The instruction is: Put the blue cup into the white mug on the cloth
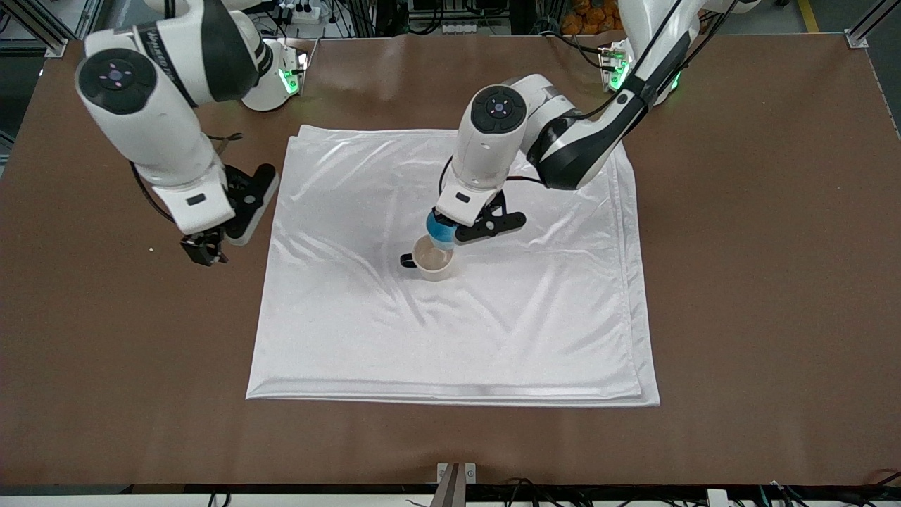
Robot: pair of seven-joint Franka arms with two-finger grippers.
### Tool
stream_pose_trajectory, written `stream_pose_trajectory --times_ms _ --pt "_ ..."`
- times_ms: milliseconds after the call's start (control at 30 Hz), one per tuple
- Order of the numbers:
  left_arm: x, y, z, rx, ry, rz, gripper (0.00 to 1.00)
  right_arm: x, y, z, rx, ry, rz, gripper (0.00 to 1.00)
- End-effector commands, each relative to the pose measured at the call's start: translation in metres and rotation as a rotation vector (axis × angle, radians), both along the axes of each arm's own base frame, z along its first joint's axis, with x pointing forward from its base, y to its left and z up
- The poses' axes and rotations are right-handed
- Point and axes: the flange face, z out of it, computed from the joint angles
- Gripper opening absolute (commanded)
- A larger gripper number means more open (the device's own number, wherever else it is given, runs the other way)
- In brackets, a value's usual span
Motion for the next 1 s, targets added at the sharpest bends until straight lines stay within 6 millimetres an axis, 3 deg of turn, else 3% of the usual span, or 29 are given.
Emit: stream_pose_trajectory --times_ms 0,167,400,767,967 --pt "0.000 -0.020 -0.014 0.024 -0.053 0.027 0.00 -0.007 -0.036 0.034 0.013 -0.009 -0.086 1.00" --pt "-0.004 -0.034 -0.032 0.031 -0.074 0.031 0.00 -0.005 -0.073 0.060 0.005 0.009 -0.197 1.00" --pt "-0.005 -0.043 -0.048 0.043 -0.076 0.039 0.00 -0.007 -0.096 0.091 0.003 0.011 -0.356 1.00" --pt "-0.004 -0.049 -0.075 0.028 -0.075 0.024 0.00 -0.002 -0.108 0.105 0.046 -0.046 -0.639 1.00" --pt "-0.008 -0.052 -0.078 0.031 -0.079 0.014 0.00 -0.002 -0.113 0.107 0.078 -0.052 -0.774 1.00"
